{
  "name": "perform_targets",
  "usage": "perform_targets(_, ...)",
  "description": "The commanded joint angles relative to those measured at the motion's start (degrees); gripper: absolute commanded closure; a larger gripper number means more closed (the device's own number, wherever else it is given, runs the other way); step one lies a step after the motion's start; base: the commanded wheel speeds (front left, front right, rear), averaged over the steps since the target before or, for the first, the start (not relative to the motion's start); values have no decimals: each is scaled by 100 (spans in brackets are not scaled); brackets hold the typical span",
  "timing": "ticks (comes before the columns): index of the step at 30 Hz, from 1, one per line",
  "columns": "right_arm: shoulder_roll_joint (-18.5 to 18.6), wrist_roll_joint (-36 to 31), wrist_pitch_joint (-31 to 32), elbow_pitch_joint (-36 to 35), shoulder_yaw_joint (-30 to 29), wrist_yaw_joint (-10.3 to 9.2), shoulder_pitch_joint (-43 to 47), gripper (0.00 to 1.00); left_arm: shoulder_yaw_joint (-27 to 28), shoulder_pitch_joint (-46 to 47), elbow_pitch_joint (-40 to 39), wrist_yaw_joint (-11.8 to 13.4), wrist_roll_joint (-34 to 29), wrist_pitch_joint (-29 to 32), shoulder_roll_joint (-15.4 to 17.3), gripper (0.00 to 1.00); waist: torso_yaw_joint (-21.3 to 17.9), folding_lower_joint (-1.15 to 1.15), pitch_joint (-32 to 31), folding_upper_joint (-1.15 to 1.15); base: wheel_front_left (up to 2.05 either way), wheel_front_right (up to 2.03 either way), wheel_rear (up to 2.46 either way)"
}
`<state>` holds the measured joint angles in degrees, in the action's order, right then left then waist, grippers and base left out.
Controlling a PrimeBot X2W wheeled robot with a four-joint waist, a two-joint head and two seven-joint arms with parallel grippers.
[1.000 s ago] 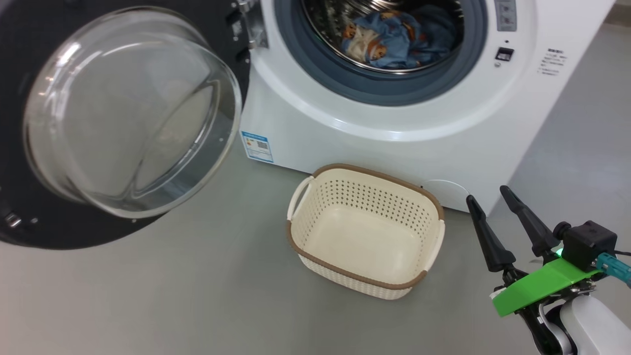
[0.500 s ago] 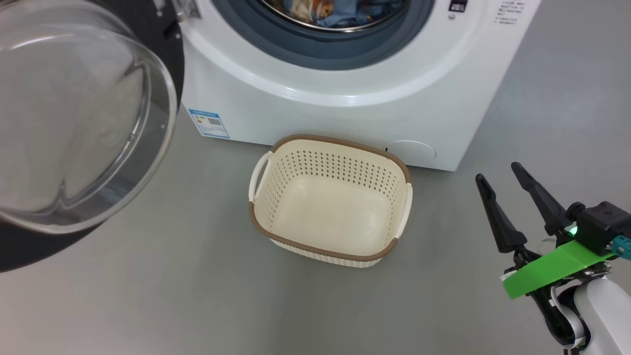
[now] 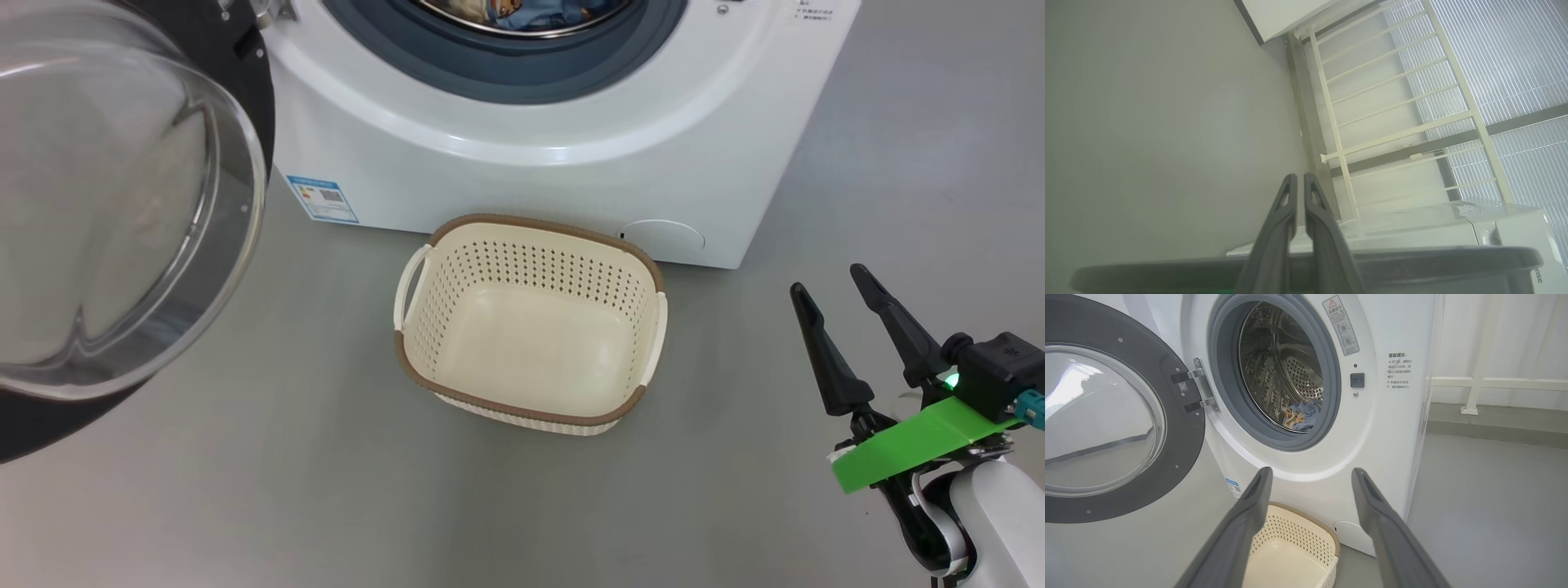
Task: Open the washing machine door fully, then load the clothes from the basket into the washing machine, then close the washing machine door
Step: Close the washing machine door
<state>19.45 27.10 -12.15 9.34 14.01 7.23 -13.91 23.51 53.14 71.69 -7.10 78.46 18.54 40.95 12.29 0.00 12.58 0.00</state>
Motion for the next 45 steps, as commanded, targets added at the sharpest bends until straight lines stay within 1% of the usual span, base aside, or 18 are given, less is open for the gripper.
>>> perform_targets(1, 2, -39, -51, -102, 40, 25, 3, 0, -141, 2, -83, -36, -104, 489, 304, 100, 62, 0, -69, 0, 0, 0, 0)
perform_targets(5, -59, 27, -119, -24, 81, 25, 38, 0, -383, -83, -342, -37, -148, 1252, 224, 100, 158, 0, -185, 0, 0, 0, 0)
perform_targets(6, -59, 27, -119, -24, 81, 25, 38, 0, -383, -83, -342, -37, -148, 1252, 224, 100, 158, 0, -185, 0, 0, 0, 0)
perform_targets(12, -163, 128, -218, 142, 154, 25, 78, 0, -602, -348, -901, -37, -1, 2449, 134, 100, 255, 0, -389, 0, 0, 0, 0)
perform_targets(18, -237, 249, -271, 284, 203, 25, 157, 0, -727, -713, -1519, -38, 175, 3249, 30, 100, 289, 0, -623, 0, 0, 0, 0)
perform_targets(21, -252, 307, -280, 326, 212, 25, 210, 0, -771, -887, -1841, -38, 231, 3454, -37, 100, 291, 0, -743, 0, 0, 0, 0)
perform_targets(25, -300, 371, -283, 305, 173, 25, 312, 0, -773, -1052, -2205, -38, 363, 3638, -224, 100, 281, 0, -936, 0, 0, 0, 0)
perform_targets(29, -366, 438, -284, 285, 157, 25, 481, 0, -867, -1341, -2511, -14, 363, 3826, -363, 100, 217, 0, -1211, 0, 0, 0, 0)
perform_targets(36, -396, 499, -284, 192, 65, 25, 698, 0, -838, -1787, -3170, 254, 525, 4136, -531, 100, 121, 0, -1388, 0, 0, 0, 0)
perform_targets(40, -409, 504, -285, 162, 28, 25, 734, 0, -857, -2047, -3668, 381, 634, 4322, -703, 100, 65, 0, -1404, 0, 0, 0, 0)
perform_targets(45, -428, 503, -285, 151, 15, 25, 729, 0, -895, -2316, -4393, 575, 759, 4429, -999, 100, -23, 0, -1420, 0, 0, 0, 0)
